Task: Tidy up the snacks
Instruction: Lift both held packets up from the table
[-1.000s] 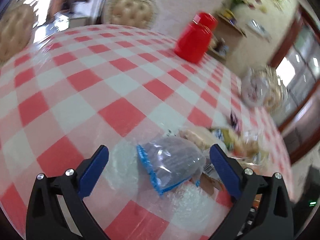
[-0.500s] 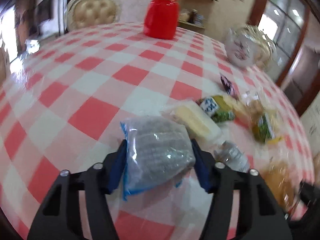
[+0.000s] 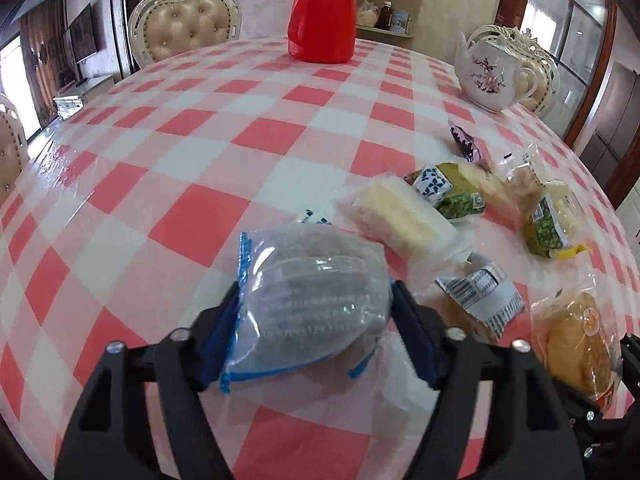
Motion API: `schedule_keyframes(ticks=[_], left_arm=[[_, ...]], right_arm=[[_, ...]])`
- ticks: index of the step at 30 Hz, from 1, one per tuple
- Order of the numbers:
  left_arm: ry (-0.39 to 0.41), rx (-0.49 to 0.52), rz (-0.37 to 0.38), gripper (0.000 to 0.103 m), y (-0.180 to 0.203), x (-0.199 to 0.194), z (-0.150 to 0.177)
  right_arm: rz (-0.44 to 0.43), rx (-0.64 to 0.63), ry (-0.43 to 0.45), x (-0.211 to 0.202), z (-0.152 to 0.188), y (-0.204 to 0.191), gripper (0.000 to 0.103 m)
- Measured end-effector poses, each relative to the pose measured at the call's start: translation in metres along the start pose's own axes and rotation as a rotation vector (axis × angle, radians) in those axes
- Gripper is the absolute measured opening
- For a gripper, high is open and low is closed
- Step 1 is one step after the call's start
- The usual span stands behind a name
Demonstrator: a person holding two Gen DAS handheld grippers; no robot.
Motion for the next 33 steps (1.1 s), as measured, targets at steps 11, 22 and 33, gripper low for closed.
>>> schedule_keyframes(ticks=[11, 22, 33], left_arm=[[0.152, -0.176, 0.042, 0.057, -0.027, -0.055, -0.002], [0.201, -0.223, 0.111, 0.057, -0.008, -0.090, 0.037], [0.267, -0.223, 0.162, 0.058, 0.017, -0.131, 0.071]], right_arm=[[-0.251, 0.236, 0.108, -0.038, -0.005, 0.029, 0.045], [-0.266, 0.293, 0.138, -0.052, 0.009, 0.031, 0.045], [-0.347, 0.271, 0.154, -0.076, 0.043, -0.007, 0.045]])
Point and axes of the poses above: each gripper's, at about its wrist camera, not at the fingertips, and x roughly the way its jaws point, y to its right, z to its underside, the point moved 8 cm from there along x, roughly the way its jaws point, and after that the axes turned 13 degrees about x, right-handed, at the moved point
